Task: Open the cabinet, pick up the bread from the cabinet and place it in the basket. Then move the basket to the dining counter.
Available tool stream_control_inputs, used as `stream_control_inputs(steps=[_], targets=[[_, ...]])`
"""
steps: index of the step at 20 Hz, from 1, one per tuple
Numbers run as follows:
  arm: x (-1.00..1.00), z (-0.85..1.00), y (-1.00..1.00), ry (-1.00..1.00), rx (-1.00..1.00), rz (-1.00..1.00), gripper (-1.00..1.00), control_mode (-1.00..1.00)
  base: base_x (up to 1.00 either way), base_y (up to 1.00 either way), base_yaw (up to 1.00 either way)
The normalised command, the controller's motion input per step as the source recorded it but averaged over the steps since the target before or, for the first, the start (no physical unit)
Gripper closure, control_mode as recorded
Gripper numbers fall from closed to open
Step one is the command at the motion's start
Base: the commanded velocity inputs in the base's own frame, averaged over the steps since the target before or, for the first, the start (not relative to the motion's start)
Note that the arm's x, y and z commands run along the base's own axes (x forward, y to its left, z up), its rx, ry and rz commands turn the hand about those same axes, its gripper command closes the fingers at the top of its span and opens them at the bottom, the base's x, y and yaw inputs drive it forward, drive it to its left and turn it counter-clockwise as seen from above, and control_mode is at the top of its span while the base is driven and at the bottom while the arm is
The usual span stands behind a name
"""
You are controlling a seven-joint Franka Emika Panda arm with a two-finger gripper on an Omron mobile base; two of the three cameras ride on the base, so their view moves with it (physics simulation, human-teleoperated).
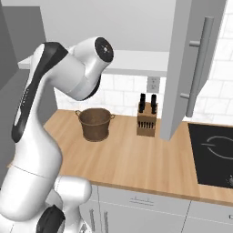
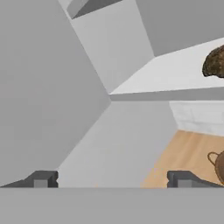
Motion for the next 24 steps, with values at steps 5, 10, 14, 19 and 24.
stream_control_inputs(steps=[5,10,14,19,24], targets=[[0.98,0.00,-0.12,0.00,0.00,-0.27,-1.00,-1.00,0.00,0.00,0.00],[0.86,-0.13,-0.01,0.00,0.00,-0.12,-1.00,-1.00,0.00,0.00,0.00],[0.68,-0.26,0.00,0.00,0.00,0.00,-1.00,-1.00,0.00,0.00,0.00],[0.42,-0.08,0.11,0.02,-0.02,0.00,-1.00,-1.00,0.00,0.00,0.00],[0.22,0.00,0.00,0.02,-0.02,0.00,-1.00,-1.00,0.00,0.00,0.00]])
